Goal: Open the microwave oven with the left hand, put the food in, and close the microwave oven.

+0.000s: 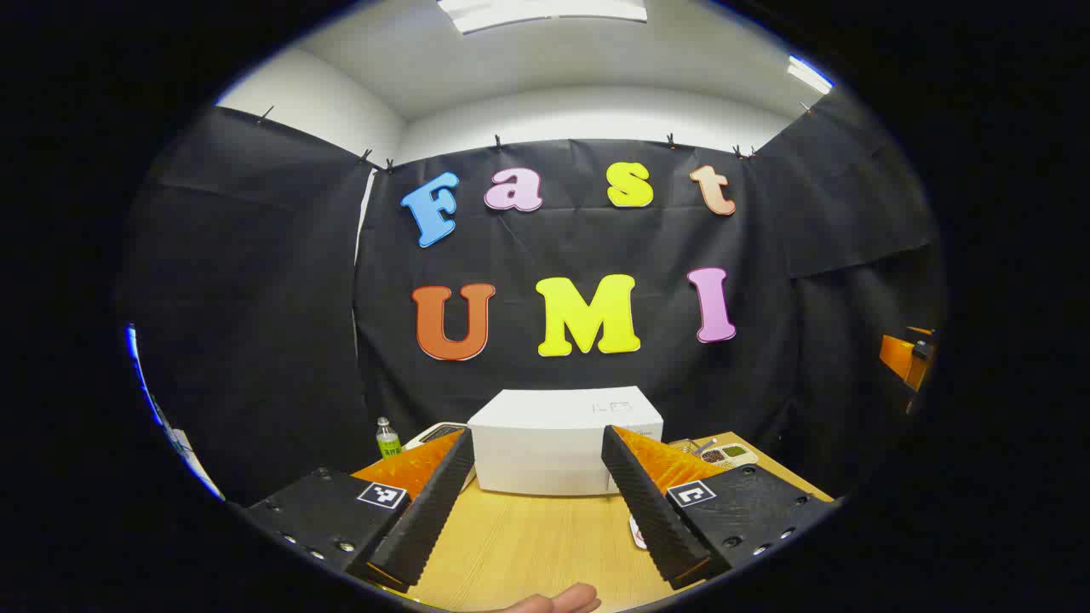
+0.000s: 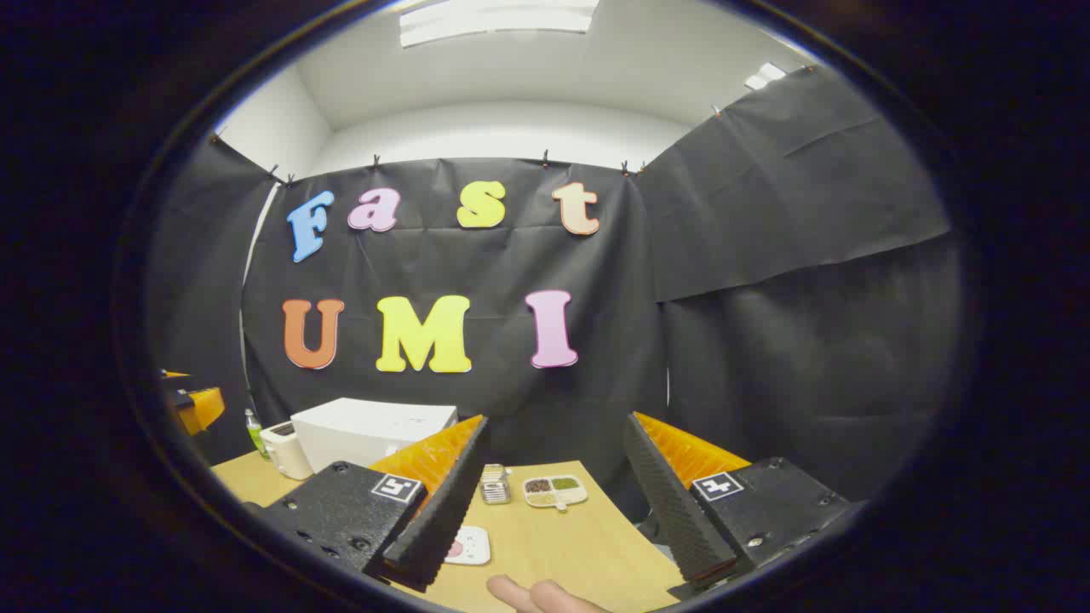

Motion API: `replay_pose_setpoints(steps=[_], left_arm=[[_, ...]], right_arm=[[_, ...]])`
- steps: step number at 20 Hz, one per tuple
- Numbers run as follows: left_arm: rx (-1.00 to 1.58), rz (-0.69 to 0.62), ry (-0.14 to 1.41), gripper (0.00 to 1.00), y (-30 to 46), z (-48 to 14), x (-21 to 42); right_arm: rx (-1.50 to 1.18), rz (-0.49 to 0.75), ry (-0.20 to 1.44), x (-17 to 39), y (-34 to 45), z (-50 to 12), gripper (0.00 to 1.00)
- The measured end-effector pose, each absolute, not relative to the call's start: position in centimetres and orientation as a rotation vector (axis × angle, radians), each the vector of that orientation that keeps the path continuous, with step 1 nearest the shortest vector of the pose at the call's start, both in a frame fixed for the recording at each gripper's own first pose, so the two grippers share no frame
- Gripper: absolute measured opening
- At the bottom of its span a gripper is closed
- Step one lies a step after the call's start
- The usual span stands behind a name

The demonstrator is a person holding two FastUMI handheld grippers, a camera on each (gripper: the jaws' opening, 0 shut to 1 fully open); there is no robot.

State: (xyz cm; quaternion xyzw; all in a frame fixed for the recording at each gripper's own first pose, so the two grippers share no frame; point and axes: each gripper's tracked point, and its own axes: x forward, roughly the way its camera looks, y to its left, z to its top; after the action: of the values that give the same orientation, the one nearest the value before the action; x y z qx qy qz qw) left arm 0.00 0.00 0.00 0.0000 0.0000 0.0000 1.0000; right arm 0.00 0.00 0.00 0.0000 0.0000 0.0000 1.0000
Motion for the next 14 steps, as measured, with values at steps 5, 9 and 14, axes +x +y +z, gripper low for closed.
replay_pose_setpoints(steps=[5,9,14], left_arm=[[-0.014,0.004,-0.016,0.95,0.8,1.0,-0.3],[-0.027,-0.003,-0.006,0.95,1.2,0.7,-0.5],[-0.030,-0.001,-0.014,0.95,1.7,1.1,-0.6]], right_arm=[[0.007,0.031,0.001,-0.2,1.0,0.9,1.00],[-0.003,0.018,-0.023,-0.8,0.9,1.7,0.91],[-0.008,0.028,-0.035,-1.2,1.5,2.4,0.91]])
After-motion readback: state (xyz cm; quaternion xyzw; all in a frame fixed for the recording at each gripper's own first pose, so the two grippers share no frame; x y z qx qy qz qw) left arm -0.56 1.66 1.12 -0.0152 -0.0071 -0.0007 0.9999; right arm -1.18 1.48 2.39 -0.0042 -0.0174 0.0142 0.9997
